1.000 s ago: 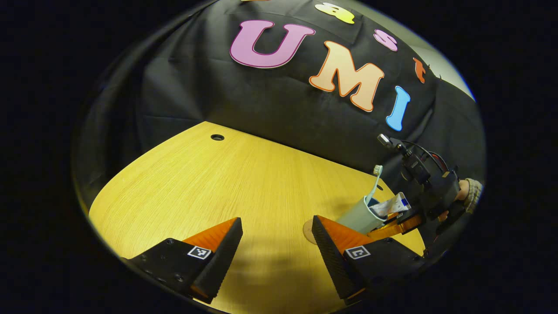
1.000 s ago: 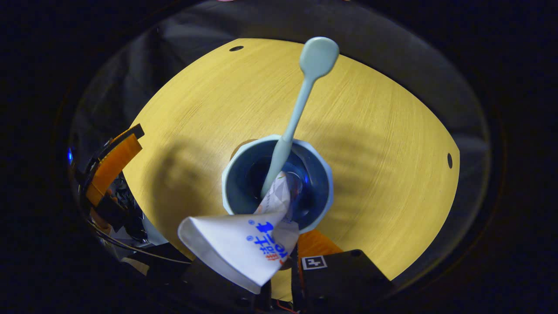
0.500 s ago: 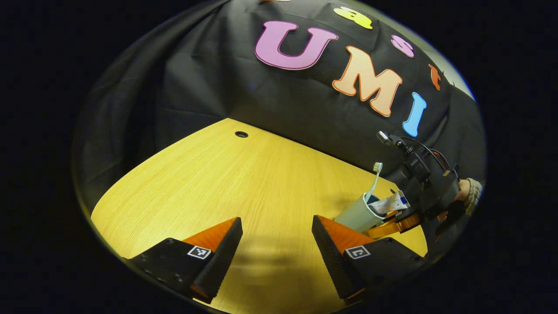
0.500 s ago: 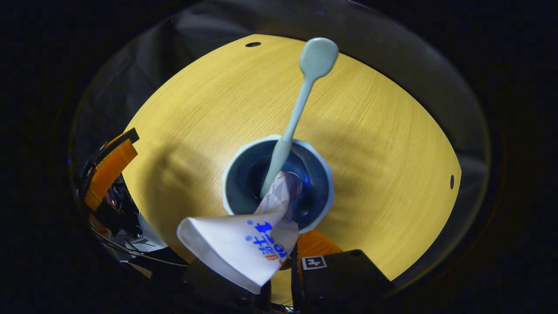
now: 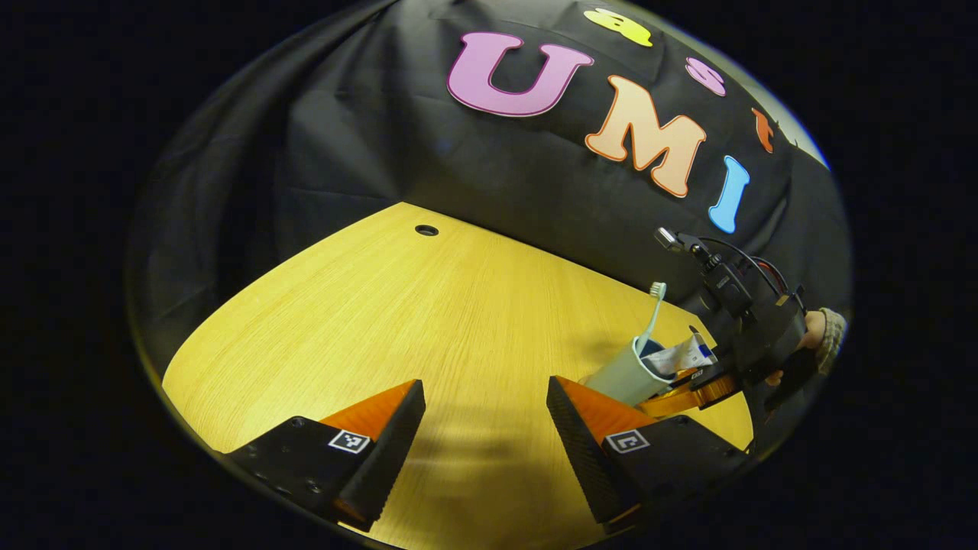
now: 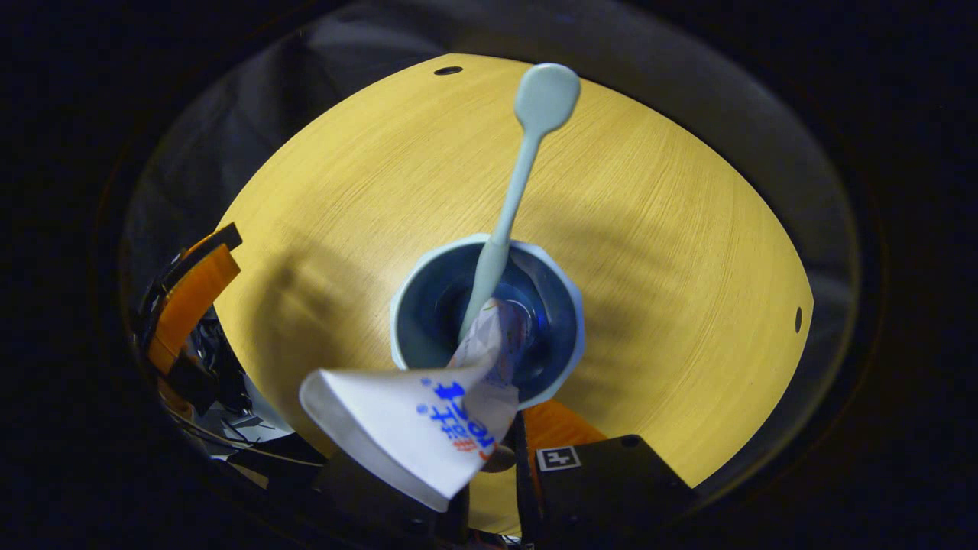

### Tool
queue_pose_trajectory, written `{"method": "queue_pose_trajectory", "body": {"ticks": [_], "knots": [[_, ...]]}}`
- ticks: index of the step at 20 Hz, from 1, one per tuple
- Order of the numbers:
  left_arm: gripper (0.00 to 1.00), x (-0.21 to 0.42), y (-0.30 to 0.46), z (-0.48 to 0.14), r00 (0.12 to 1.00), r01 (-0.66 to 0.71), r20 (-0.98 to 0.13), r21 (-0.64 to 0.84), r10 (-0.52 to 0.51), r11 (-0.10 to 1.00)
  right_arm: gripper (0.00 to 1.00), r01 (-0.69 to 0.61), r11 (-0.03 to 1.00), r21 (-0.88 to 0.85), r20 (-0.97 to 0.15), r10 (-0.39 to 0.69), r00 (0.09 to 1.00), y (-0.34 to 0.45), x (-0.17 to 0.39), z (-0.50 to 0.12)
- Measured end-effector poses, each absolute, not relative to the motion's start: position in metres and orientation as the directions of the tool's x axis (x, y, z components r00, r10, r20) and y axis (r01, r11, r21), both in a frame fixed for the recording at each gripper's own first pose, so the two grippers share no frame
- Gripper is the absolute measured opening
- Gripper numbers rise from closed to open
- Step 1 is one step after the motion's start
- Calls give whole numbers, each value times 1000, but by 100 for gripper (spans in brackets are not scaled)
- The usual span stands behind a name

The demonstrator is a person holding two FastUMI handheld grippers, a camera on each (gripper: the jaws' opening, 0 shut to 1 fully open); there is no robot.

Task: Put the toothbrush and toothpaste on the desktop into the cup, then pick up the cup and place it on the coaster on the desktop.

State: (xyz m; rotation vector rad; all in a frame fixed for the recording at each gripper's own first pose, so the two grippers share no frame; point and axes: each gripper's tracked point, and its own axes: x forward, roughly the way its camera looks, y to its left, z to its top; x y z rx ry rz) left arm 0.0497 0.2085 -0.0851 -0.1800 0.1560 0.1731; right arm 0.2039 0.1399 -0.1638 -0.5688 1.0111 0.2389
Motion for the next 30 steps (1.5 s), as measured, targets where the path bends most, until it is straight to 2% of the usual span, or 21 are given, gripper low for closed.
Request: {"method": "queue_pose_trajectory", "body": {"ticks": [3,5,7,10,14,20,25,30], "knots": [[95,54,200,-85,975,-159,-178,-146,132,976,48,-437,854,-282,-851,-12,525,143,197,-155],[95,57,192,-86,975,-145,-188,-129,119,981,77,-425,878,-221,-840,50,540,140,187,-150],[95,61,180,-85,975,-129,-198,-110,105,986,100,-391,904,-172,-826,84,557,128,176,-144],[95,61,158,-81,975,-105,-203,-92,85,990,100,-302,946,-119,-787,96,610,96,161,-136],[95,52,120,-81,972,-87,-223,-65,70,994,100,-180,982,-54,-686,94,721,48,152,-115],[95,43,51,-81,976,-44,-216,-30,36,999,99,-63,998,25,-512,67,856,-12,130,-78],[95,36,8,-84,981,-17,-192,-19,13,1000,99,-85,994,67,-343,103,934,-34,100,-49],[95,31,-17,-83,988,-56,-145,-52,48,997,99,-101,995,21,-269,103,958,-67,66,-41]]}}
